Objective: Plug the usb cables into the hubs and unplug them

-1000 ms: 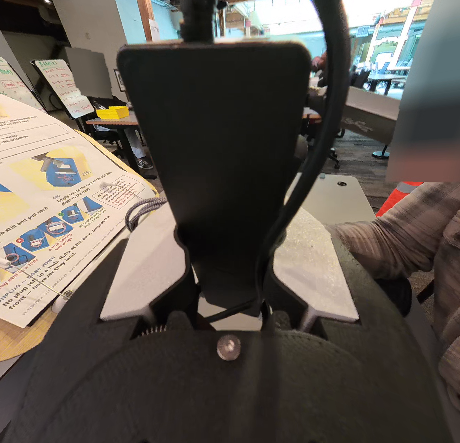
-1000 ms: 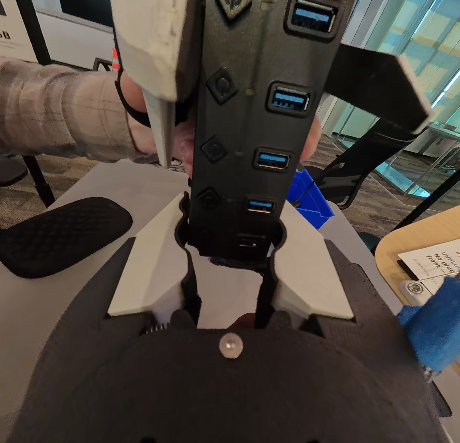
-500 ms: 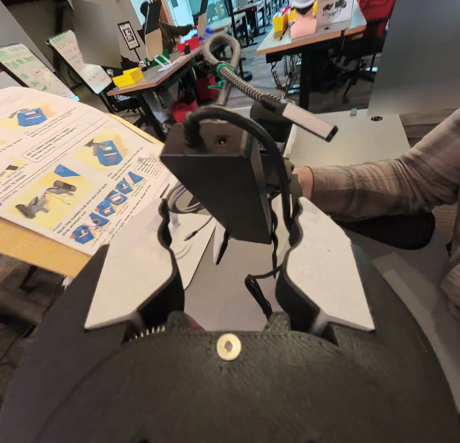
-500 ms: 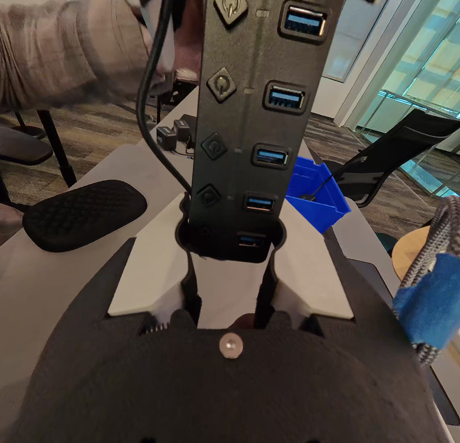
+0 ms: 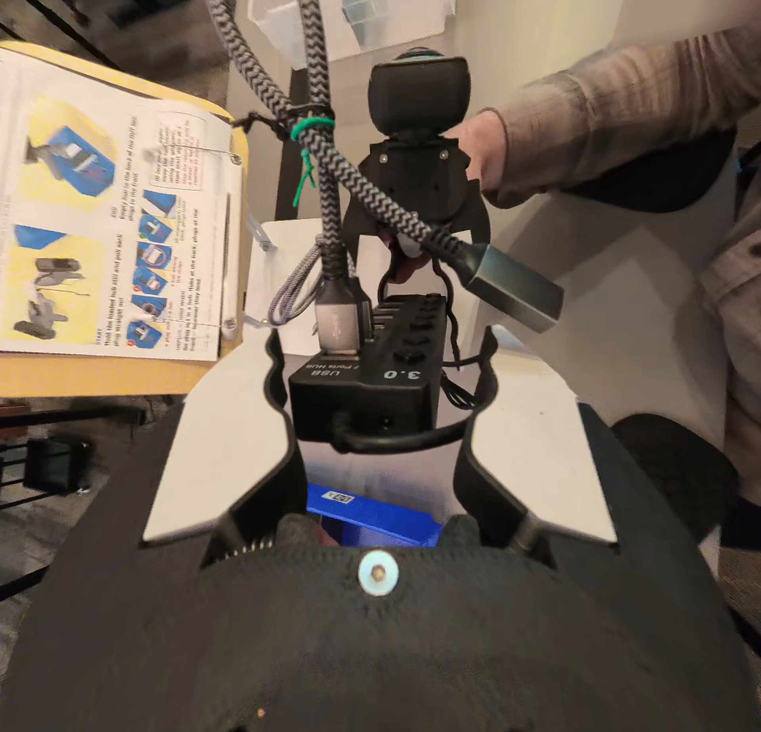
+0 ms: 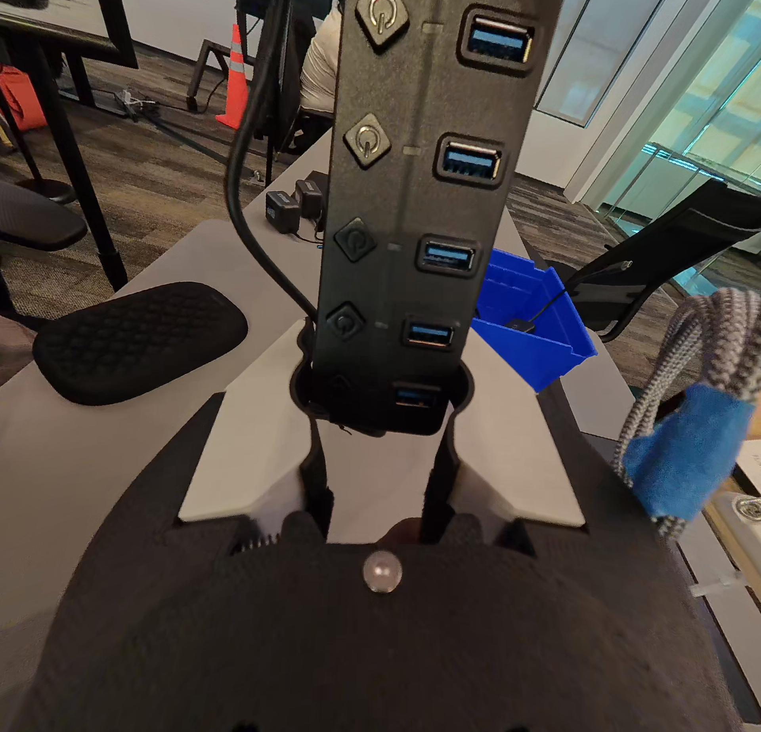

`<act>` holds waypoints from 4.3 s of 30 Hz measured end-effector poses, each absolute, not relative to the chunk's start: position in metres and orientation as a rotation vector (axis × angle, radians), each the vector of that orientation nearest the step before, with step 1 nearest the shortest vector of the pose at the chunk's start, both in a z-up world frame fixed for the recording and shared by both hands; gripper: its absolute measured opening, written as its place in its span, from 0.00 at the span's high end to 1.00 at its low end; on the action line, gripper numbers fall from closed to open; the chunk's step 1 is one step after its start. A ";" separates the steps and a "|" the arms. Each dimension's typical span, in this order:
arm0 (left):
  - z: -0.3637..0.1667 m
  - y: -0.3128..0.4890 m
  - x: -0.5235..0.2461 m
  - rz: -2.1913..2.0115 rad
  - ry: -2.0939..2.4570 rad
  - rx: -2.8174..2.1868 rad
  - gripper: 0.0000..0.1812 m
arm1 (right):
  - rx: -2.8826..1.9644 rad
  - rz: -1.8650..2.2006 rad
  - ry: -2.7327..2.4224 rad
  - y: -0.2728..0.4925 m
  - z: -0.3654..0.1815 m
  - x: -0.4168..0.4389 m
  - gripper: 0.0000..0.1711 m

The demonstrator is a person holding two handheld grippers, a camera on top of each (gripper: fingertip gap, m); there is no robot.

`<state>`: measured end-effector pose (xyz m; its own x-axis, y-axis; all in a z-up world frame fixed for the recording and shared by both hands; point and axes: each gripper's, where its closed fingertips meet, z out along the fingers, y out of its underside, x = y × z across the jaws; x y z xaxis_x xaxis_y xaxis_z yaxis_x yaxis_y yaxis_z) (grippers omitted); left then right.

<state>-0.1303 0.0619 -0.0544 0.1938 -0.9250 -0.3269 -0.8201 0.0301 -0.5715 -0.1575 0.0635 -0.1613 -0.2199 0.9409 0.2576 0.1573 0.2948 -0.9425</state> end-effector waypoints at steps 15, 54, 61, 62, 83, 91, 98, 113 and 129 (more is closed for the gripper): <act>-0.075 0.073 -0.132 -0.261 1.652 -1.918 0.51 | -1.059 0.950 -1.614 0.081 -0.172 -0.153 0.64; -0.105 0.089 -0.157 -0.059 1.772 -2.007 0.29 | -1.147 0.813 -1.588 0.095 -0.182 -0.163 0.64; -0.107 0.095 -0.158 -0.024 1.758 -1.983 0.34 | -1.151 0.826 -1.577 0.097 -0.184 -0.164 0.64; -0.109 0.096 -0.161 0.006 1.772 -1.981 0.34 | -1.145 0.826 -1.579 0.097 -0.184 -0.164 0.64; -0.117 0.089 -0.160 -0.156 1.670 -1.851 0.37 | -1.056 1.043 -1.580 0.076 -0.195 -0.175 0.63; -0.114 0.085 -0.161 -0.146 1.638 -1.848 0.37 | -1.051 1.058 -1.580 0.074 -0.196 -0.175 0.64; -0.099 0.085 -0.161 -0.142 1.613 -1.794 0.60 | -1.030 1.066 -1.559 0.073 -0.190 -0.175 0.64; -0.119 0.083 -0.177 -0.145 1.653 -1.893 0.63 | -1.009 1.148 -1.532 0.072 -0.193 -0.175 0.64; -0.106 0.084 -0.135 0.043 1.854 -1.897 0.65 | -1.010 1.184 -1.391 0.072 -0.182 -0.188 0.64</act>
